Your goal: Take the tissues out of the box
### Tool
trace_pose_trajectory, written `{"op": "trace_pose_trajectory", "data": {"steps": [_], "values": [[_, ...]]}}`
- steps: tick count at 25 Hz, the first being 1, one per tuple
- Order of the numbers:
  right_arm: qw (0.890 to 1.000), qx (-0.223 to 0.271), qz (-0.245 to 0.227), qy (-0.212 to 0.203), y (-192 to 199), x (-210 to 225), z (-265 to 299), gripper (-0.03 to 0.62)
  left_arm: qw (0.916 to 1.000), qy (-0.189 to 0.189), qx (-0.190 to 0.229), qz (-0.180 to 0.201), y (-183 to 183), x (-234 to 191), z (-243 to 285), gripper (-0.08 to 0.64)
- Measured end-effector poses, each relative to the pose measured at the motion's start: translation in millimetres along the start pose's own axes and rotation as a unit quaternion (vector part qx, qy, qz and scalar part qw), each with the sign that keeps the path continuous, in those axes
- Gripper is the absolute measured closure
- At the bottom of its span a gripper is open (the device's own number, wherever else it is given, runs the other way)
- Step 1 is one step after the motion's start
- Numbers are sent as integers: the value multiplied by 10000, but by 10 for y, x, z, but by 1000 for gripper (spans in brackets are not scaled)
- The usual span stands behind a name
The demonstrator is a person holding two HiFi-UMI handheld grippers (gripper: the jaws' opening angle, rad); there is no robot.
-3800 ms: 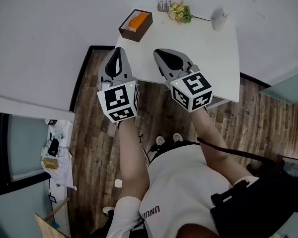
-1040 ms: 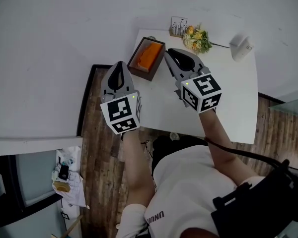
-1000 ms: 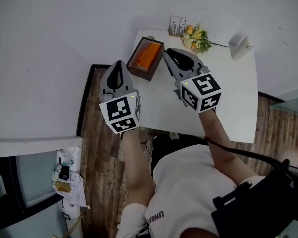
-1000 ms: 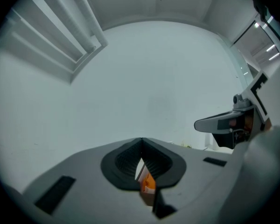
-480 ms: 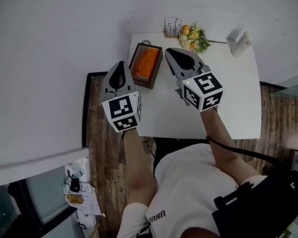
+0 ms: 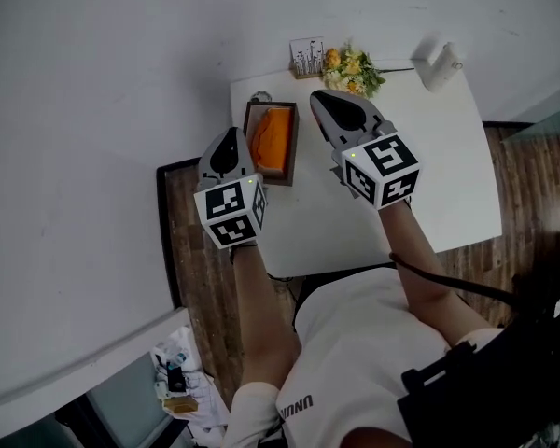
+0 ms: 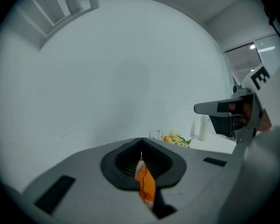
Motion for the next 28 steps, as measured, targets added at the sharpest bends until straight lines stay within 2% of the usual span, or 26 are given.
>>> {"op": "trace_pose_trajectory", "data": {"steps": [4,9,20,25,28], "values": [[9997,-46,8,248,16,105,24,569,9979,581,-9,-276,117,23,185,546],[9987,-209,16,454,84,154,53,569,9915,1044,-141,-761,297,8,356,543],[9961,-441,101,755,252,224,74,568,9795,1709,-811,-690,634,137,615,462],[9950,-505,104,860,287,275,67,569,9751,1867,-1020,-626,728,201,708,445],[9945,-547,157,878,315,289,69,568,9744,1813,-1174,-626,794,203,765,434]]}}
Point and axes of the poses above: the fingertips, and each gripper's own axes: z forward along the fingers, x to its right, y out of its underside, the point moved 4 cm from there along -z, backward along the fingers, and after that the axes turned 9 degrees about z, right-handed, at the moved point
